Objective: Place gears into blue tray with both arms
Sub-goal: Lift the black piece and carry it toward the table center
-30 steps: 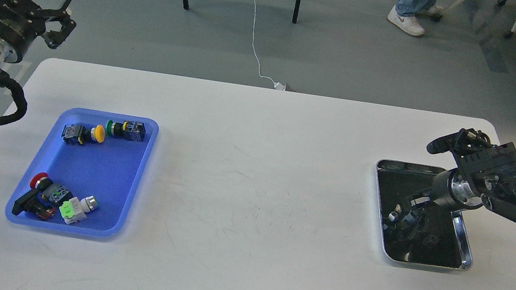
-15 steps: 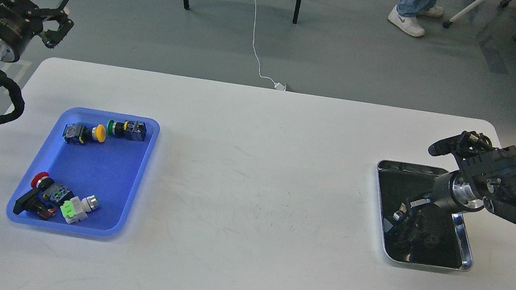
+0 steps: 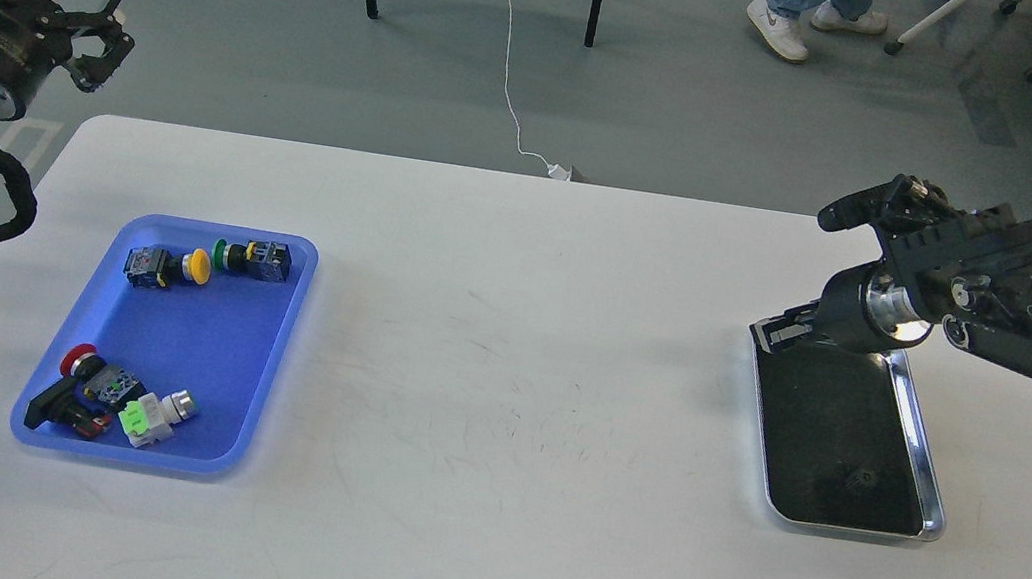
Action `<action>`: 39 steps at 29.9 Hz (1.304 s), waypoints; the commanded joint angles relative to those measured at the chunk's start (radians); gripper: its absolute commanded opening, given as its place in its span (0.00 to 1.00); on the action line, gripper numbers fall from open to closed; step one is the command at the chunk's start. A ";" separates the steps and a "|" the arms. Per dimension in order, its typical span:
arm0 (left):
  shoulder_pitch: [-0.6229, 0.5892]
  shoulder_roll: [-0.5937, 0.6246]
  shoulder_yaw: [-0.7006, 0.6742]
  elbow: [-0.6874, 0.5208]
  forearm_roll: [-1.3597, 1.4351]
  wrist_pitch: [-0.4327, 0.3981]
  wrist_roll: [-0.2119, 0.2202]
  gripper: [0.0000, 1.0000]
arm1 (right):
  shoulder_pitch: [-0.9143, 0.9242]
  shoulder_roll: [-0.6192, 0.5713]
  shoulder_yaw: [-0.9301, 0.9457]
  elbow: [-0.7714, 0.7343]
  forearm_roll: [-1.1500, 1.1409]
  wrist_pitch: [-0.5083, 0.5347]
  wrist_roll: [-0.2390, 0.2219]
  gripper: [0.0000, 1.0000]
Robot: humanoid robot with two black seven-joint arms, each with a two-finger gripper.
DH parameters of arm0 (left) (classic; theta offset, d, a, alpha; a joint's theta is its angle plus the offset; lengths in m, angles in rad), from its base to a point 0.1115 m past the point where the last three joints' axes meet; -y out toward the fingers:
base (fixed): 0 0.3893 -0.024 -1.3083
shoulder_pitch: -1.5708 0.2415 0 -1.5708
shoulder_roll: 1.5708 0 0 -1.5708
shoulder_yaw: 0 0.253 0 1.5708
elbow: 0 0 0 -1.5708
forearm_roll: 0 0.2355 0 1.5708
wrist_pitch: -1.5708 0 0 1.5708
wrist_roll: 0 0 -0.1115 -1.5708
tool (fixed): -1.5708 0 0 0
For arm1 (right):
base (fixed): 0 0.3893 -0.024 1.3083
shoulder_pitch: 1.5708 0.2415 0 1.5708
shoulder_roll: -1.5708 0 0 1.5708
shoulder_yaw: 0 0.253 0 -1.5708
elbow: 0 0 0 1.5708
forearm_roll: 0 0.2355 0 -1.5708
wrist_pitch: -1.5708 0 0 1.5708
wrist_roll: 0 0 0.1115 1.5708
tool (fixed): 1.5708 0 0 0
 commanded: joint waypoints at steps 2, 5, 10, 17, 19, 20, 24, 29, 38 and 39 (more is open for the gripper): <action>-0.002 0.001 0.000 0.000 0.002 0.004 0.002 0.98 | -0.009 0.079 0.093 0.017 0.053 -0.017 0.001 0.19; -0.002 0.007 0.000 0.000 0.003 0.006 0.005 0.98 | -0.036 0.160 0.112 0.017 0.142 -0.050 0.003 0.19; -0.002 0.015 0.003 0.000 0.005 0.009 0.005 0.98 | -0.075 0.306 0.144 0.001 0.185 -0.098 0.003 0.19; -0.002 0.018 0.003 0.000 0.005 0.010 0.002 0.98 | -0.157 0.354 0.145 -0.049 0.185 -0.109 0.003 0.20; -0.002 0.023 0.003 0.000 0.005 0.010 0.002 0.98 | -0.179 0.354 0.145 -0.060 0.185 -0.109 0.003 0.21; -0.002 0.023 0.003 0.000 0.005 0.010 0.000 0.98 | -0.190 0.354 0.145 -0.066 0.185 -0.109 0.003 0.21; 0.000 0.032 0.003 0.000 0.005 0.010 0.000 0.98 | -0.207 0.354 0.147 -0.074 0.185 -0.120 0.003 0.25; 0.000 0.034 0.003 -0.001 0.005 0.010 0.002 0.98 | -0.220 0.354 0.145 -0.086 0.185 -0.138 0.003 0.38; 0.000 0.049 0.003 0.000 0.006 0.010 0.005 0.98 | -0.224 0.354 0.153 -0.091 0.186 -0.189 0.001 0.62; 0.000 0.050 0.005 -0.001 0.006 0.009 0.006 0.98 | -0.216 0.354 0.173 -0.092 0.188 -0.196 0.001 0.68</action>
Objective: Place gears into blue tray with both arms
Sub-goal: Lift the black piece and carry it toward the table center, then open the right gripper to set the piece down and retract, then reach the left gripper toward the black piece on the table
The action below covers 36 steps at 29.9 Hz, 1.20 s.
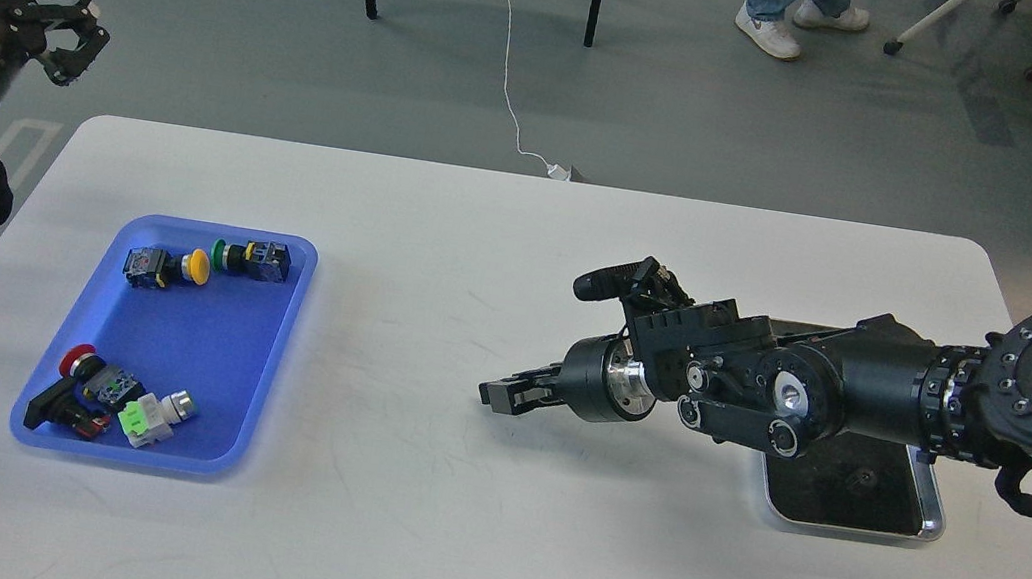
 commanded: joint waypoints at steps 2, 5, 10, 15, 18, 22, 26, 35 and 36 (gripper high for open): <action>-0.002 0.011 0.001 0.000 0.001 -0.003 0.006 0.98 | 0.038 0.000 0.102 -0.002 0.014 -0.032 -0.003 0.79; -0.002 0.031 0.024 -0.017 0.006 -0.015 0.011 0.98 | 0.055 -0.026 0.245 -0.004 0.061 -0.032 -0.008 0.91; -0.046 0.078 0.178 -0.058 0.044 -0.078 0.026 0.98 | 0.034 -0.199 0.458 0.001 0.121 -0.029 -0.002 0.95; -0.127 0.074 0.233 -0.116 0.274 -0.084 0.022 0.98 | -0.112 -0.363 0.739 0.008 0.123 -0.020 -0.005 0.96; -0.150 0.045 0.233 -0.205 0.440 -0.072 0.022 0.98 | -0.219 -0.439 0.911 0.013 0.126 -0.020 -0.003 0.97; -0.155 0.026 0.235 -0.374 0.709 -0.046 0.020 0.98 | -0.368 -0.486 1.141 0.016 0.228 -0.006 -0.008 0.97; -0.155 -0.061 0.235 -0.478 1.067 -0.046 0.009 0.98 | -0.471 -0.528 1.264 0.016 0.380 0.024 -0.011 0.97; -0.143 -0.207 0.378 -0.610 1.712 -0.038 0.000 0.96 | -0.658 -0.598 1.379 0.070 0.669 0.096 0.002 0.99; -0.143 -0.211 0.405 -0.610 1.794 -0.028 0.000 0.96 | -0.678 -0.592 1.400 0.070 0.690 0.109 0.002 0.99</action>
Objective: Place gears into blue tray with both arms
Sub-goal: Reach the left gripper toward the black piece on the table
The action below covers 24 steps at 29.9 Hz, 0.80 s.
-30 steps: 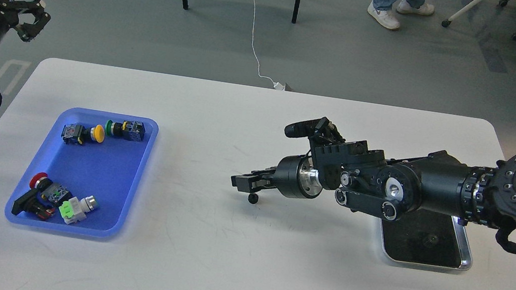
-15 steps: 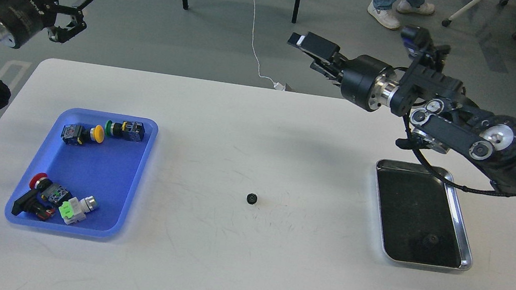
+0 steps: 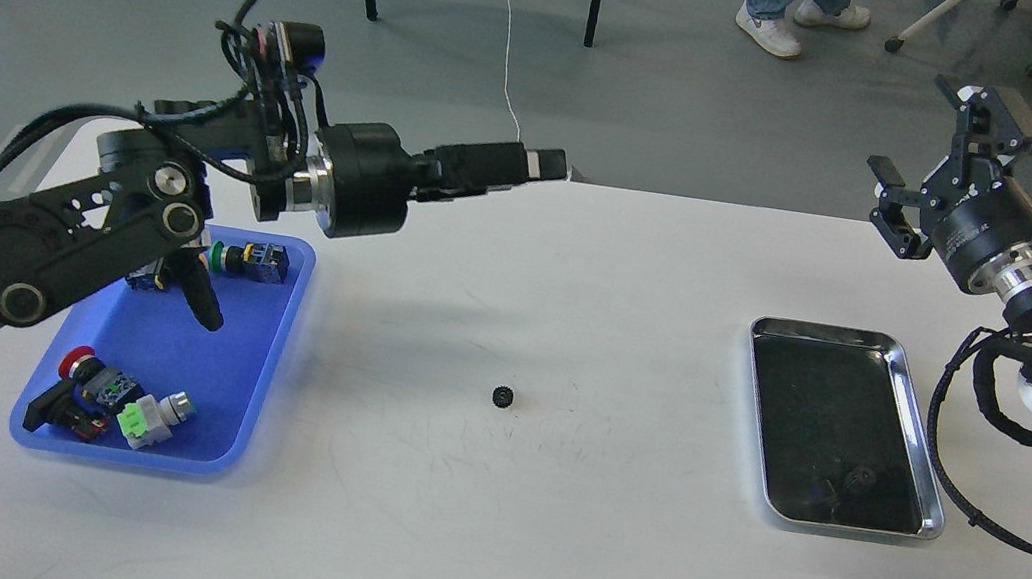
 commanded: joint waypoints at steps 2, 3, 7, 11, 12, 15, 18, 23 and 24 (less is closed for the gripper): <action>0.003 -0.031 0.138 -0.007 0.384 0.056 -0.001 0.96 | -0.101 0.013 0.104 0.002 0.099 0.051 0.001 0.99; 0.002 -0.034 0.177 -0.007 0.455 0.078 -0.001 0.96 | -0.123 0.018 0.132 0.002 0.102 0.064 0.001 0.99; -0.006 -0.035 0.325 0.003 0.610 0.154 -0.002 0.92 | -0.189 0.040 0.203 0.002 0.102 0.078 0.001 0.99; -0.001 -0.032 0.418 0.015 0.710 0.238 -0.013 0.82 | -0.207 0.040 0.212 0.005 0.102 0.078 0.002 0.99; 0.000 -0.037 0.434 0.032 0.730 0.259 -0.013 0.81 | -0.207 0.041 0.214 0.005 0.102 0.080 0.004 0.99; 0.000 -0.078 0.451 0.101 0.769 0.296 -0.011 0.80 | -0.206 0.041 0.212 0.006 0.102 0.080 0.013 0.99; 0.000 -0.121 0.451 0.147 0.770 0.300 -0.010 0.73 | -0.203 0.046 0.212 0.005 0.102 0.078 0.012 0.99; 0.011 -0.170 0.452 0.216 0.772 0.304 -0.010 0.60 | -0.201 0.064 0.211 0.003 0.101 0.078 0.012 0.99; 0.016 -0.183 0.452 0.239 0.773 0.304 -0.010 0.58 | -0.201 0.067 0.211 0.003 0.099 0.078 0.013 0.99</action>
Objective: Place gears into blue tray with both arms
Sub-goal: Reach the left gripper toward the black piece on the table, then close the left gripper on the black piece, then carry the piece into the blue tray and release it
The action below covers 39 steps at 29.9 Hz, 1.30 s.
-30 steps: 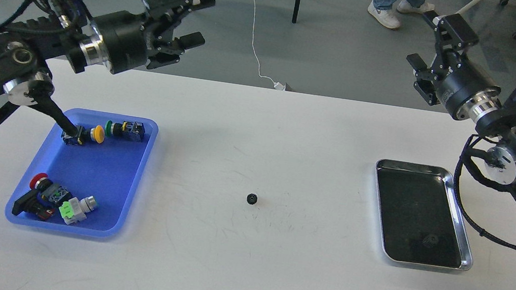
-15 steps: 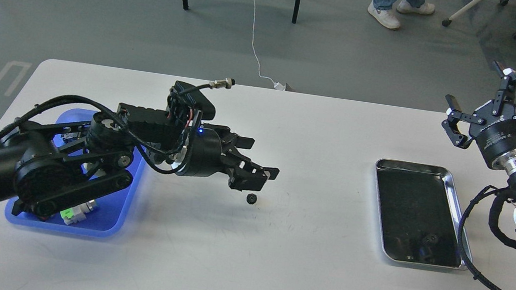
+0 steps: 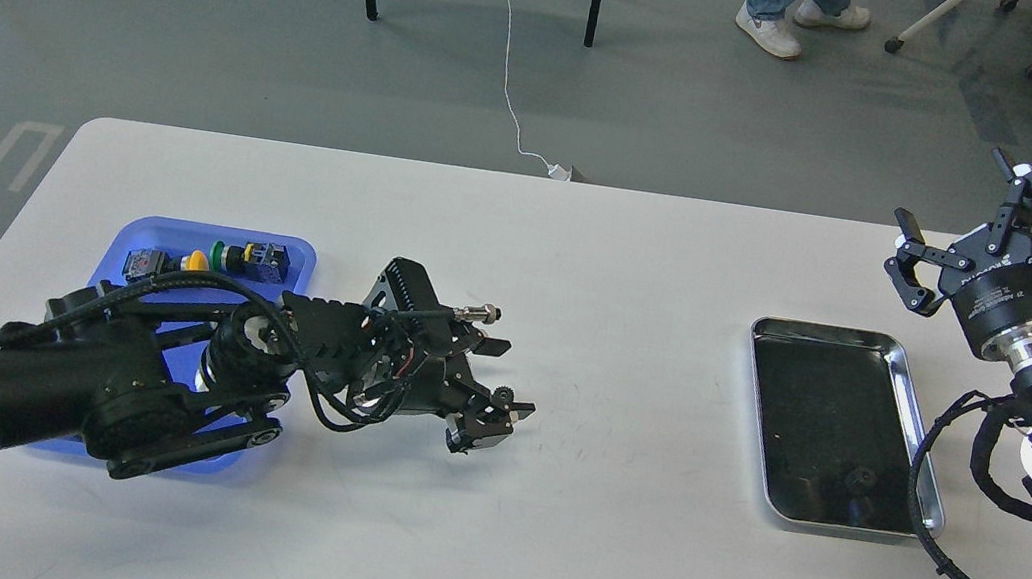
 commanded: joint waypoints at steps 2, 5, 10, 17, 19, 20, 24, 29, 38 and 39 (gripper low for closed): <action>0.015 -0.051 0.001 0.087 0.006 0.001 -0.002 0.53 | 0.001 0.015 -0.001 -0.001 -0.003 0.000 -0.001 0.99; 0.015 -0.054 0.001 0.097 0.004 0.001 -0.002 0.44 | 0.001 0.015 -0.001 0.001 -0.003 0.000 -0.001 0.99; 0.015 -0.056 0.003 0.100 0.004 0.001 -0.002 0.42 | 0.001 0.016 -0.001 0.001 -0.003 0.001 0.000 0.99; 0.039 -0.056 0.001 0.109 0.006 0.001 -0.003 0.29 | 0.004 0.024 -0.005 -0.001 -0.004 0.001 0.000 0.99; 0.039 -0.057 0.001 0.109 0.006 -0.001 -0.002 0.25 | 0.006 0.024 -0.005 -0.002 -0.004 0.001 0.000 0.99; 0.039 -0.057 0.000 0.109 0.006 0.001 -0.002 0.24 | 0.006 0.024 -0.005 -0.002 -0.004 0.001 0.000 0.99; 0.038 -0.057 -0.001 0.109 0.006 -0.001 -0.002 0.15 | 0.007 0.024 -0.007 -0.004 -0.006 0.001 0.000 0.99; 0.036 -0.033 -0.025 0.083 -0.006 0.011 0.000 0.11 | 0.013 0.022 -0.007 -0.002 -0.006 0.000 0.000 0.99; 0.038 0.373 -0.172 -0.132 -0.314 0.056 -0.015 0.12 | 0.016 0.011 -0.002 -0.004 -0.006 -0.003 0.000 0.99; 0.039 0.410 -0.166 -0.132 -0.330 0.057 -0.028 0.12 | 0.016 0.015 -0.002 -0.004 -0.006 -0.004 0.000 0.99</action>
